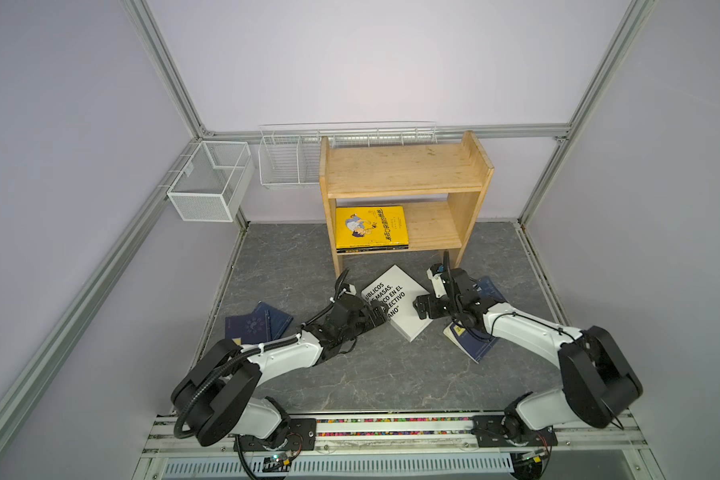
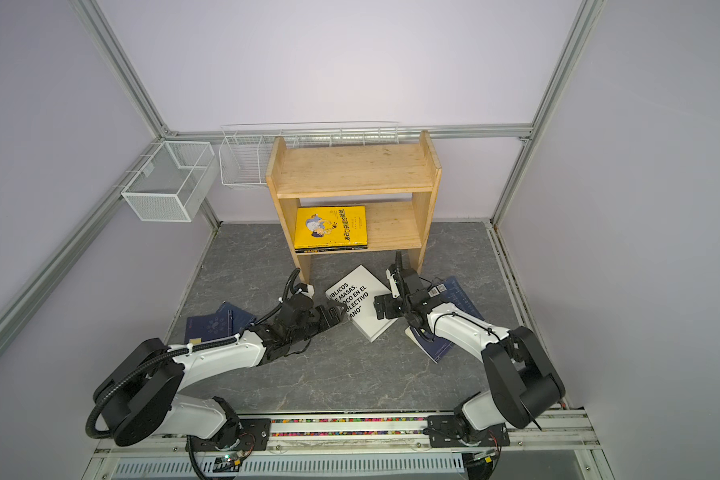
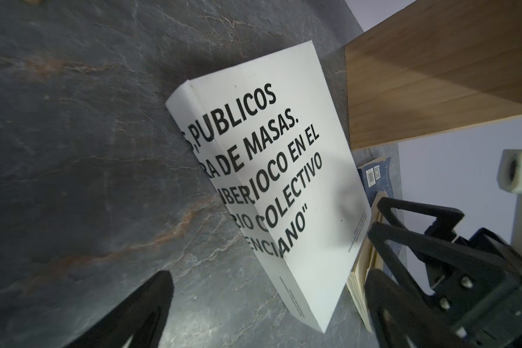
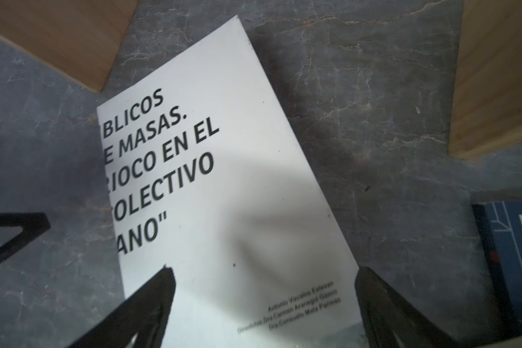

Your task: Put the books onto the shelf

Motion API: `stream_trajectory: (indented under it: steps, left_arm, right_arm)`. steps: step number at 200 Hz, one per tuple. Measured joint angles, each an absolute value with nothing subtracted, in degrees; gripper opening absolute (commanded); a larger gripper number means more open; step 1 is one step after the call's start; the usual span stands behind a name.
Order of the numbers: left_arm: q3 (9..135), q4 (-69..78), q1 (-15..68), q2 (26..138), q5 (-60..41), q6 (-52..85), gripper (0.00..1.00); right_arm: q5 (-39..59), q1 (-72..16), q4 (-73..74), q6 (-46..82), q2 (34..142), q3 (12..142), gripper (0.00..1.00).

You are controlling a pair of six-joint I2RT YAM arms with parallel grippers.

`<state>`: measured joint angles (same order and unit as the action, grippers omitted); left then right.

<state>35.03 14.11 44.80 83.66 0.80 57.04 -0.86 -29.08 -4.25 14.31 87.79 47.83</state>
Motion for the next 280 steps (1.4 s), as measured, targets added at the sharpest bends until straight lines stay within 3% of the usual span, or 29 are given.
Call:
stream_trajectory:
  steps: [39,116,196,280]
  left_arm:
    - [38.2,17.4,44.8,89.3,0.6,57.9,1.00]
    - [39.3,22.5,44.8,95.7,-0.6,58.3,0.98]
    - [39.0,23.6,44.4,96.1,0.0,58.1,0.98]
    - [37.1,26.9,43.6,96.0,0.7,57.5,0.97]
  right_arm:
    - [1.6,-26.9,-1.9,14.0,95.6,50.8,0.81]
    - [15.1,-26.8,-0.5,17.0,91.7,49.0,0.55]
    - [20.7,-26.3,3.4,25.0,89.6,45.0,0.45]
    - [22.3,-25.8,3.9,31.4,89.6,45.1,0.09]
